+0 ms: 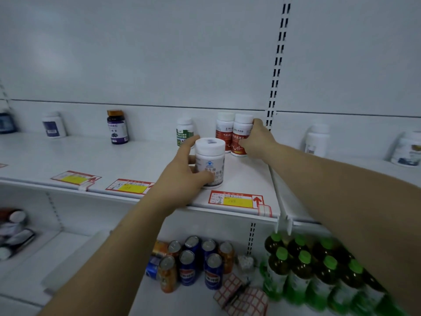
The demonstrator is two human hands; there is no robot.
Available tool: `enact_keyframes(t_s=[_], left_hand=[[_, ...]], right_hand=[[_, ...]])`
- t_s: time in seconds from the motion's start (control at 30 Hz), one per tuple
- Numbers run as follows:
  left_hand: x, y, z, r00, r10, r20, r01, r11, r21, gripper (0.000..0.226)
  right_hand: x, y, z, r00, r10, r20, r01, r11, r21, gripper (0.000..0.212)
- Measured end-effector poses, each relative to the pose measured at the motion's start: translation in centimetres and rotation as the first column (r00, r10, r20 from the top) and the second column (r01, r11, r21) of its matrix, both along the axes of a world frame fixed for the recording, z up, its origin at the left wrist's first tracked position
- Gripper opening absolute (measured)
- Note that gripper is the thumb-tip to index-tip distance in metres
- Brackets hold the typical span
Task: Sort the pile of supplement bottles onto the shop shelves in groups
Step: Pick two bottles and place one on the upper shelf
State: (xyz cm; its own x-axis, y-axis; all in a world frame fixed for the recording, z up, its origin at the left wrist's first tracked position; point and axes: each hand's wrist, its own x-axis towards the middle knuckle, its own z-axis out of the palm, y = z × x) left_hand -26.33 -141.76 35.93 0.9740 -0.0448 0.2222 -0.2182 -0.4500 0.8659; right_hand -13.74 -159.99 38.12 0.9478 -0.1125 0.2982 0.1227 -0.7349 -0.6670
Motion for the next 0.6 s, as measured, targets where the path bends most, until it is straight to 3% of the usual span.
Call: enact_keyframes(t_s=[0.17,0.33,0.6], left_hand=[[0.2,0.2,-0.1,1.0,-0.026,0.006,0.026,1.0,-0.006,0.087],[0.3,0.3,0.1,0.998,-0.059,0.013,0.059,0.998,-0.006,0.086],[0.6,-1.8,2.5,0.986,-0.144,0.082,0.15,0.986,-0.078,0.076]], right_hand=[[0.1,0.5,-0.1,0.998,-0.05,-0.027,0.049,0.998,-0.028,0.05],[-1.1,0.6,-0.6,0.996,-0.028,-0.081,0.023,0.998,-0.062,0.065],[-6.6,-2.6,0.5,0.994,-0.06,-0.086,0.023,0.925,-0.38,0.068]])
